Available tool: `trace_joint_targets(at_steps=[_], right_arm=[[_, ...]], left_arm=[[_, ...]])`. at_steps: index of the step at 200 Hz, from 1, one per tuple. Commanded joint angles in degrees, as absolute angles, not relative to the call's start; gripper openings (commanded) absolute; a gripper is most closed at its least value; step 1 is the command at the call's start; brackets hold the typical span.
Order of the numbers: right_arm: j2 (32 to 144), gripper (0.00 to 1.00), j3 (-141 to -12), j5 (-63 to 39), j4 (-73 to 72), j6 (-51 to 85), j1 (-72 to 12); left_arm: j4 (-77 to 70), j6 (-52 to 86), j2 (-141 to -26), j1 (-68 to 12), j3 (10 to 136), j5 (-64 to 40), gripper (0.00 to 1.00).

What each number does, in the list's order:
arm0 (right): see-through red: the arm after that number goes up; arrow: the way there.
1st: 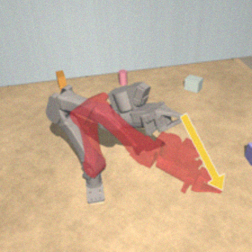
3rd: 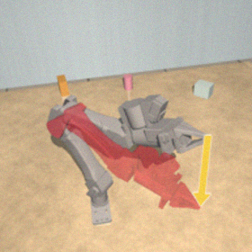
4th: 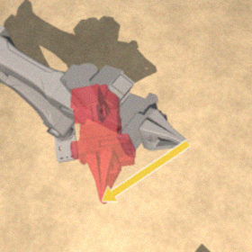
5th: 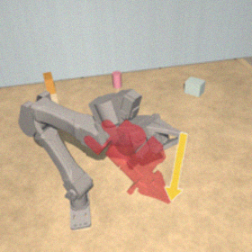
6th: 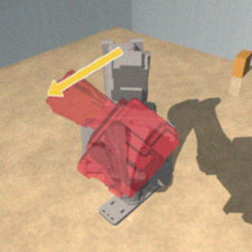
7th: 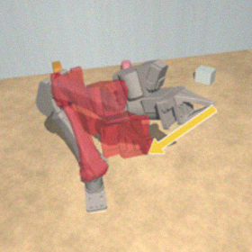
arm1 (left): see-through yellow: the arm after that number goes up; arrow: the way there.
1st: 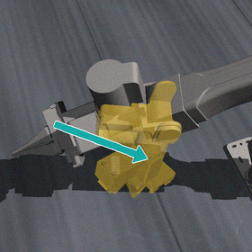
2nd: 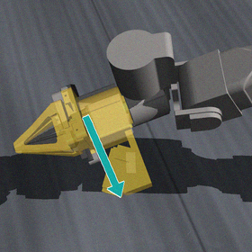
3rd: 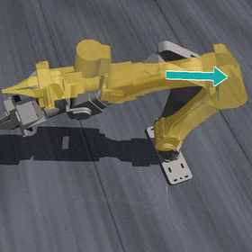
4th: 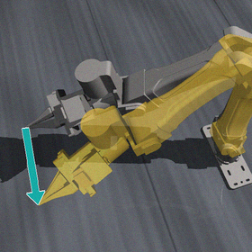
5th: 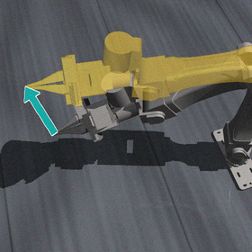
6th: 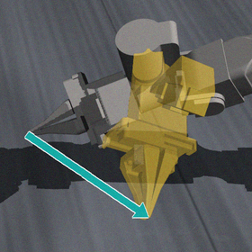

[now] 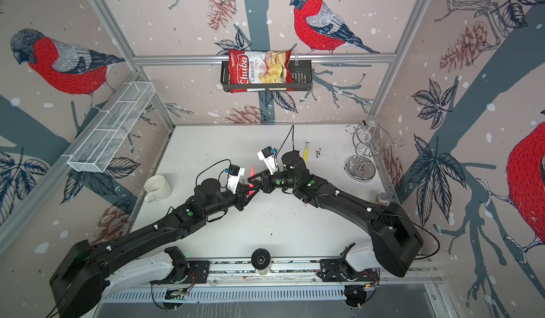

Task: Insert pens into pen caps
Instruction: Pick up a pen from the center of the table, then pick up the pen cap from the center of the table.

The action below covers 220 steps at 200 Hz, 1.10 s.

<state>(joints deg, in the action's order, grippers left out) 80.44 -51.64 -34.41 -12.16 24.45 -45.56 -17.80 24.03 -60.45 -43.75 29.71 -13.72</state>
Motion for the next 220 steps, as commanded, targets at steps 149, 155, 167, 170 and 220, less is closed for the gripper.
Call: trace_joint_targets(at_steps=[149, 155, 167, 170, 220], right_arm=[[72.7, 0.58, -48.0, -30.3, -13.1, 25.9, -42.9], [72.1, 0.59, -47.5, -29.8, -13.1, 26.4, -42.1], [69.2, 0.62, -46.8, -28.1, -11.9, 27.7, -40.5], [68.8, 0.63, -46.8, -27.2, -11.3, 28.2, -40.0], [64.8, 0.63, -48.1, -11.0, 5.2, 39.2, -31.0]], left_arm=[[-20.6, 22.8, -57.7, -43.4, 28.3, -11.2, 0.00], [-20.5, 22.8, -57.4, -43.3, 28.1, -10.8, 0.00], [-20.3, 22.8, -56.9, -43.2, 27.8, -9.8, 0.00], [-20.1, 22.8, -56.8, -43.1, 27.7, -9.5, 0.00], [-17.1, 21.3, -56.2, -43.0, 28.2, -4.8, 0.00]])
